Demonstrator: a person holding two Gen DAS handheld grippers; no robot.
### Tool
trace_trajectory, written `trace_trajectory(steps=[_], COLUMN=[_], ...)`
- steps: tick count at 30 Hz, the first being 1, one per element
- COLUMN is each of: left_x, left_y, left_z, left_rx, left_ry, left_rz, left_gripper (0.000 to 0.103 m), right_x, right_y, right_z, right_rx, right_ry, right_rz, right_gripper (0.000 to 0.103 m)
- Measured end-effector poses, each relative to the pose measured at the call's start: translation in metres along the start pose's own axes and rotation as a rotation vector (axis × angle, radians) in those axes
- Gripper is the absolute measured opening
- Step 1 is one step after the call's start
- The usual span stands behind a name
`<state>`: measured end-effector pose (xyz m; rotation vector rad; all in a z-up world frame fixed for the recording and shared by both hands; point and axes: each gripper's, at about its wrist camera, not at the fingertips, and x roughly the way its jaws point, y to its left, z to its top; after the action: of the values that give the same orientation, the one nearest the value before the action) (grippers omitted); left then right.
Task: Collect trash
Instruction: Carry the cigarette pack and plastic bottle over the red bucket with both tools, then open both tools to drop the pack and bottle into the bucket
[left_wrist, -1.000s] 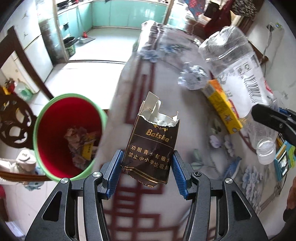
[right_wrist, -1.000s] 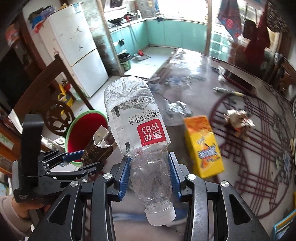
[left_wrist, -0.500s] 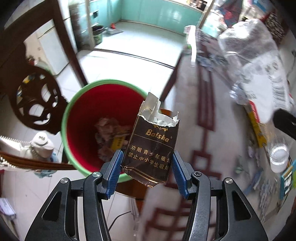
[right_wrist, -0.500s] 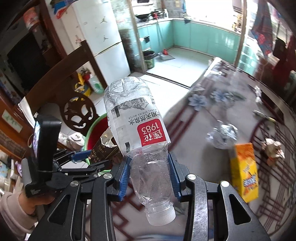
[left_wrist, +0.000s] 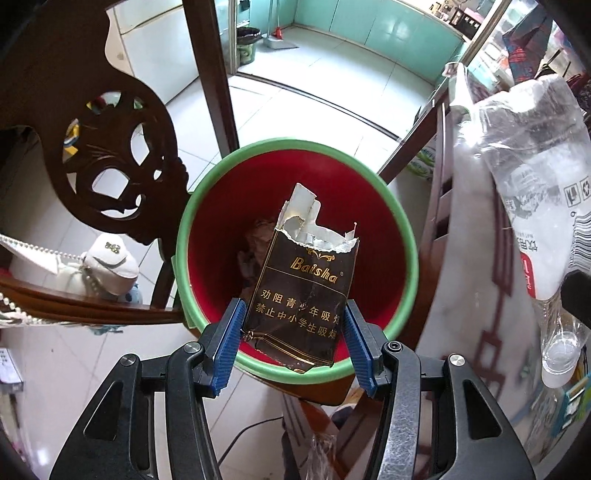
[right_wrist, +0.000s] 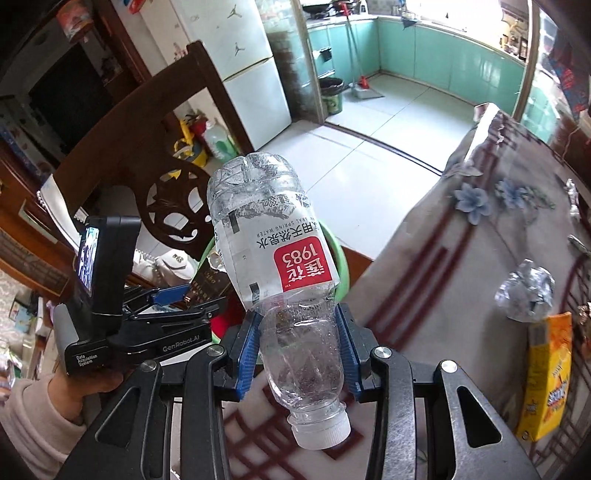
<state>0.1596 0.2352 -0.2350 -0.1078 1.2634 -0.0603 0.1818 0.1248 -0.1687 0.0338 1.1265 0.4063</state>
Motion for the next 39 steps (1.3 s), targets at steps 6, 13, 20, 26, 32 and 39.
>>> trace_trajectory(steps=[6, 13, 20, 26, 32, 39], left_x=[0.016, 0.021, 0.019, 0.018, 0.016, 0.011], left_y=[0.006, 0.013, 0.014, 0.017, 0.019, 0.024], left_z=[0.004, 0.010, 0.011, 0.012, 0.011, 0.007], left_rx=[-0.020, -0.044, -0.064, -0.067, -0.068, -0.082], left_ry=[0.039, 0.043, 0.043, 0.030, 0.034, 0.032], left_rz=[-0.009, -0.016, -0.006, -0.007, 0.001, 0.003], left_gripper=[0.051, 0.051, 0.051, 0.051, 0.051, 0.052], right_x=[0.021, 0.036, 0.039, 0.041, 0.038, 0.034], right_y=[0.000, 0.003, 0.000, 0.001, 0.004, 0.010], right_z=[0.010, 0.018, 0.017, 0.019, 0.018, 0.019], right_rx=[-0.017, -0.030, -0.025, -0.034, -0.036, -0.043], right_ry=[0.043, 0.063, 0.053, 0.052, 0.030, 0.011], right_rz=[-0.001, 0.005, 0.024, 0.020, 0.021, 0.049], right_gripper=[0.037, 0.037, 0.037, 0.037, 0.038, 0.043])
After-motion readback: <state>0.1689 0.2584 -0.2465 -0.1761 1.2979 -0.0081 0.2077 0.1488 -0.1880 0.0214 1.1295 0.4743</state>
